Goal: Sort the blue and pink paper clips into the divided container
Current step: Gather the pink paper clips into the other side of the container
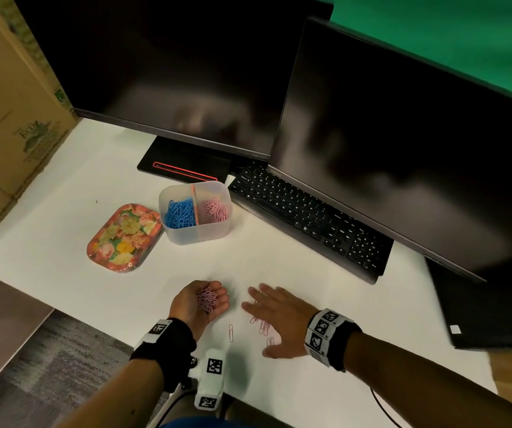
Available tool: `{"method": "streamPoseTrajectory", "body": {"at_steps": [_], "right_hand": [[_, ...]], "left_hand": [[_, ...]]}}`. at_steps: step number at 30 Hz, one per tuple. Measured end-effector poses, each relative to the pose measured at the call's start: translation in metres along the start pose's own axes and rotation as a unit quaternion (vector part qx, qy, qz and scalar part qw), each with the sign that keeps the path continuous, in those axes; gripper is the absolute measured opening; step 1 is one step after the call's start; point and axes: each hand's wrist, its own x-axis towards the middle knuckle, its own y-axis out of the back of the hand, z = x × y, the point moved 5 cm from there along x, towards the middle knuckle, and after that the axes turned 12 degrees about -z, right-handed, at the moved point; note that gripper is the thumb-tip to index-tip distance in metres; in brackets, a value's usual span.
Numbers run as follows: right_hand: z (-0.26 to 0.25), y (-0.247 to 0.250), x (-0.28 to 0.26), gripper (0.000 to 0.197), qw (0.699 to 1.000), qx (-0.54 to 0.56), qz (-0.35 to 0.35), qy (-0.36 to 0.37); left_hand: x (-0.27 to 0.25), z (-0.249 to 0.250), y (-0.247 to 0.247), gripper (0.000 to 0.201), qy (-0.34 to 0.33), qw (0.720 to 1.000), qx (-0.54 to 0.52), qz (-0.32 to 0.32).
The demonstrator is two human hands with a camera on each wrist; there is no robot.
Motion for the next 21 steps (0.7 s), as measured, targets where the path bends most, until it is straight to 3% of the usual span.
{"method": "streamPoseTrajectory", "body": {"at_steps": [6, 11, 16, 21], "right_hand": [[0.000, -0.009, -0.005, 0.078, 0.993, -0.102, 0.000, 0.058], [-0.007, -0.003, 0.001, 0.037, 0.980, -0.098, 0.114, 0.127], [-0.006, -0.001, 0.013, 0.039, 0.983, -0.080, 0.127, 0.109], [0.004, 0.017, 0.025, 0.037, 0.995, 0.008, 0.097, 0.030]], "left_hand": [[0.000, -0.002, 0.002, 0.029, 0.003, 1.000, 0.004, -0.002], [0.000, -0.003, -0.003, 0.029, 0.007, 1.000, 0.012, 0.001], [0.002, -0.001, -0.007, 0.030, 0.005, 1.000, 0.021, 0.012], [0.004, -0.002, -0.015, 0.030, 0.002, 0.999, 0.039, 0.020]]}}
